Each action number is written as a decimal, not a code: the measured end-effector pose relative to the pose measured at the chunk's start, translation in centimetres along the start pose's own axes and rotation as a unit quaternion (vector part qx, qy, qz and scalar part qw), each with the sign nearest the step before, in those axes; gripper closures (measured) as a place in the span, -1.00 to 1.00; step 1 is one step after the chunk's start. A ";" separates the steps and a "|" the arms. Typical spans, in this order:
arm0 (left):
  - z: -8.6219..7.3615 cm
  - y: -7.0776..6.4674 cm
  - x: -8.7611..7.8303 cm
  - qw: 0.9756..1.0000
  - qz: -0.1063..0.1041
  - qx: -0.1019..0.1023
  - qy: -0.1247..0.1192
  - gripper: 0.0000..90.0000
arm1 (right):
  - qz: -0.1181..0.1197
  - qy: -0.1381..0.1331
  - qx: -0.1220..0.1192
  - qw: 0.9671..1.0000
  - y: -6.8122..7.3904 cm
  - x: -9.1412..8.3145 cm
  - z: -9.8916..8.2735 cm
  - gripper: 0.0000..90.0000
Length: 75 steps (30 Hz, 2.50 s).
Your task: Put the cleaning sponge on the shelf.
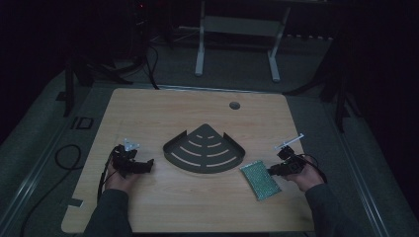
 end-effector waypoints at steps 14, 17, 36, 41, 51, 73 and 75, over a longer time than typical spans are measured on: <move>0.0 0.0 0.0 1.000 0.000 0.000 0.000 -0.96 | 0.011 0.024 0.007 1.000 -0.2 1.2 0.2 0.78; 0.0 0.0 0.0 1.000 0.000 0.000 0.000 -0.96 | 0.012 0.027 0.004 1.000 -0.3 1.6 0.1 0.78; 0.0 0.0 0.0 1.000 0.001 0.000 0.000 -0.96 | 0.038 0.064 0.008 0.997 -0.8 2.5 0.5 0.87; 0.0 0.0 0.0 1.000 0.001 0.000 0.000 -0.96 | 0.031 0.070 -0.003 0.997 -0.5 2.5 0.6 0.94; 0.0 0.0 0.0 1.000 0.001 -0.001 0.000 -0.96 | 0.003 0.073 -0.041 0.996 0.3 2.1 0.7 0.98; 0.0 0.0 0.0 1.000 0.001 -0.001 0.000 -0.96 | -0.018 0.060 -0.054 0.997 0.5 -1.3 2.0 0.99; 0.0 0.0 0.0 1.000 0.001 -0.001 0.000 -0.96 | -0.021 0.059 -0.052 0.997 0.5 -1.6 2.2 0.99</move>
Point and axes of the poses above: each handheld gripper's, and its own axes: x roughly forward along the jaws, z roughly out of its top, y roughly to its left, the point moved 3 cm from there along x, roughly forward along the jaws, and after that the axes turned 6 degrees about -y, right-handed, at the moved point
